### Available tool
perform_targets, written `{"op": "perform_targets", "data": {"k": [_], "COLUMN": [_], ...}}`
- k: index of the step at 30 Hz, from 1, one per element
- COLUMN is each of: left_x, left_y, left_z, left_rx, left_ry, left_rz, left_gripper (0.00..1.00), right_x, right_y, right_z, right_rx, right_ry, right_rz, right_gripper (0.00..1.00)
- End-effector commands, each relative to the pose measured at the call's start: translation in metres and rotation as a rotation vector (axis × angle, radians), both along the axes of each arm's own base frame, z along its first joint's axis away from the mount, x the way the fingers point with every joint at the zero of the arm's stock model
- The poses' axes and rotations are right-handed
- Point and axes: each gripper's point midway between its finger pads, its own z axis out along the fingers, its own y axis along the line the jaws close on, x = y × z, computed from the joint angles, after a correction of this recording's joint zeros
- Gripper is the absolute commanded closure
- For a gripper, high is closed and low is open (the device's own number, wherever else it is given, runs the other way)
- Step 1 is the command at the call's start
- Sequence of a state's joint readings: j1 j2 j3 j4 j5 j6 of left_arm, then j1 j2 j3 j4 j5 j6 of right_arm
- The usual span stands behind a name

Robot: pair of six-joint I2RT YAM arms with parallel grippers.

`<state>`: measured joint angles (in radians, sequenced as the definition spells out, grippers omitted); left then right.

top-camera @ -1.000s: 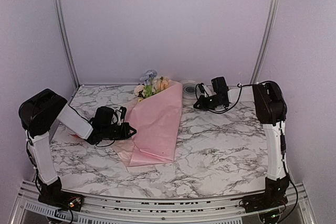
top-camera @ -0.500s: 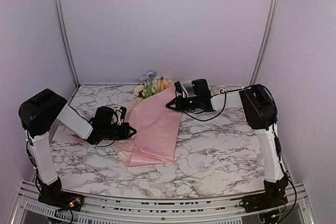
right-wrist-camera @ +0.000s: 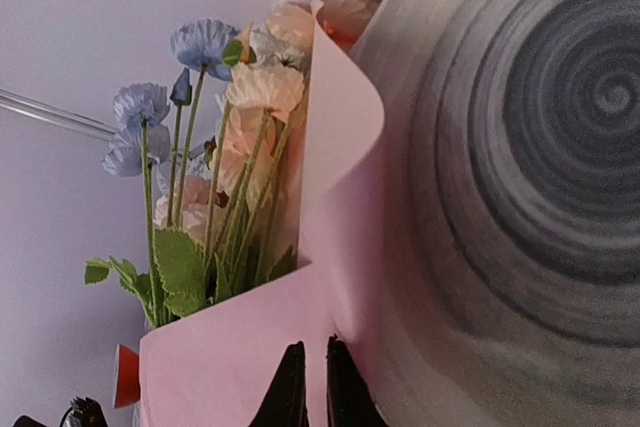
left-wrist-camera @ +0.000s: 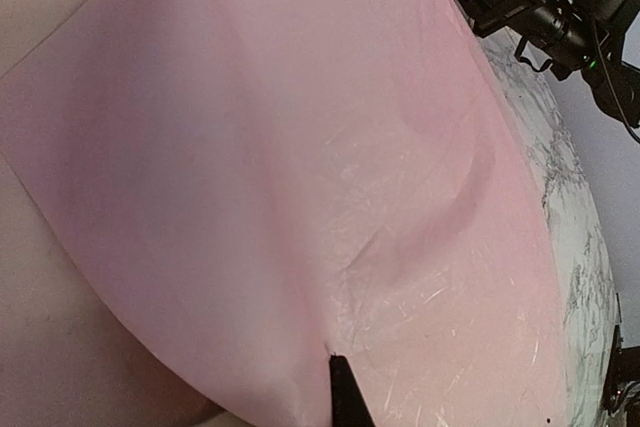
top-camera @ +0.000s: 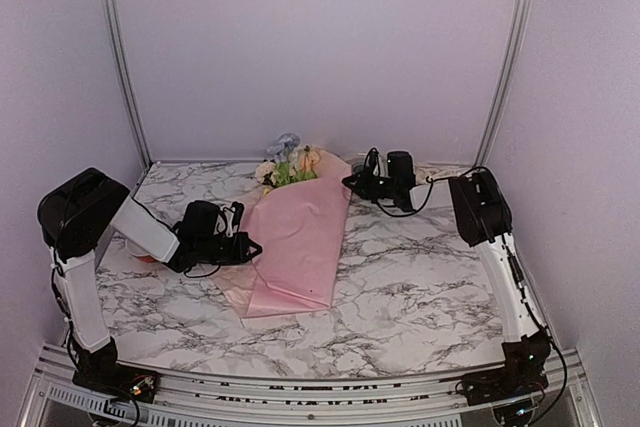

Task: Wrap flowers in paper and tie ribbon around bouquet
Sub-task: Press the fold line on the 2/3-folded wrapping paper.

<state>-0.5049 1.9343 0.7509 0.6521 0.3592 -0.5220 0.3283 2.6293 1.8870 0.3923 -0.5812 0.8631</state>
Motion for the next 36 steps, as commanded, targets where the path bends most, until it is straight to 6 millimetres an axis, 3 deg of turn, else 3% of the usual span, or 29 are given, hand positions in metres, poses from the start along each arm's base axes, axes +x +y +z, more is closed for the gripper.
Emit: {"op": "perform_targets", "data": {"k": [1, 6, 10, 14, 17, 18, 21, 29, 32, 36], "left_x": [-0.005, -0.004, -0.004, -0.002, 0.000, 0.001, 0.001, 0.000, 0.001, 0.005], "left_y": [0.005, 0.005, 0.008, 0.009, 0.009, 0.009, 0.009, 0.011, 0.011, 0.014], "left_z": [-0.016, -0.017, -0.015, -0.013, -0.012, -0.012, -0.011, -0.013, -0.013, -0.008], "left_rx": [0.052, 0.062, 0.071, 0.081, 0.085, 0.086, 0.088, 0.098, 0.102, 0.113], "left_ry": [0.046, 0.051, 0.046, 0.037, 0.030, 0.030, 0.024, 0.026, 0.026, 0.007], "left_rz": [-0.014, -0.013, -0.004, 0.003, 0.005, 0.006, 0.006, 0.008, 0.016, 0.034], "left_gripper": [1.00, 1.00, 1.00, 1.00, 1.00, 1.00, 1.00, 1.00, 1.00, 1.00], "right_x": [0.027, 0.043, 0.040, 0.003, -0.049, -0.071, -0.132, -0.290, -0.329, -0.349], "right_y": [-0.015, -0.027, -0.018, 0.012, 0.034, 0.043, 0.063, 0.121, 0.129, 0.118], "right_z": [-0.024, -0.012, 0.032, 0.084, 0.118, 0.121, 0.113, 0.027, -0.004, -0.035], "right_rx": [-0.029, -0.067, -0.105, -0.252, -0.347, -0.378, -0.469, -0.592, -0.620, -0.652], "right_ry": [0.071, 0.056, -0.048, -0.218, -0.327, -0.346, -0.385, -0.297, -0.246, -0.162], "right_rz": [-0.155, -0.244, -0.199, -0.057, 0.052, 0.090, 0.221, 0.691, 0.785, 0.797], "right_gripper": [0.91, 0.92, 0.93, 0.92, 0.91, 0.91, 0.91, 0.92, 0.96, 0.97]}}
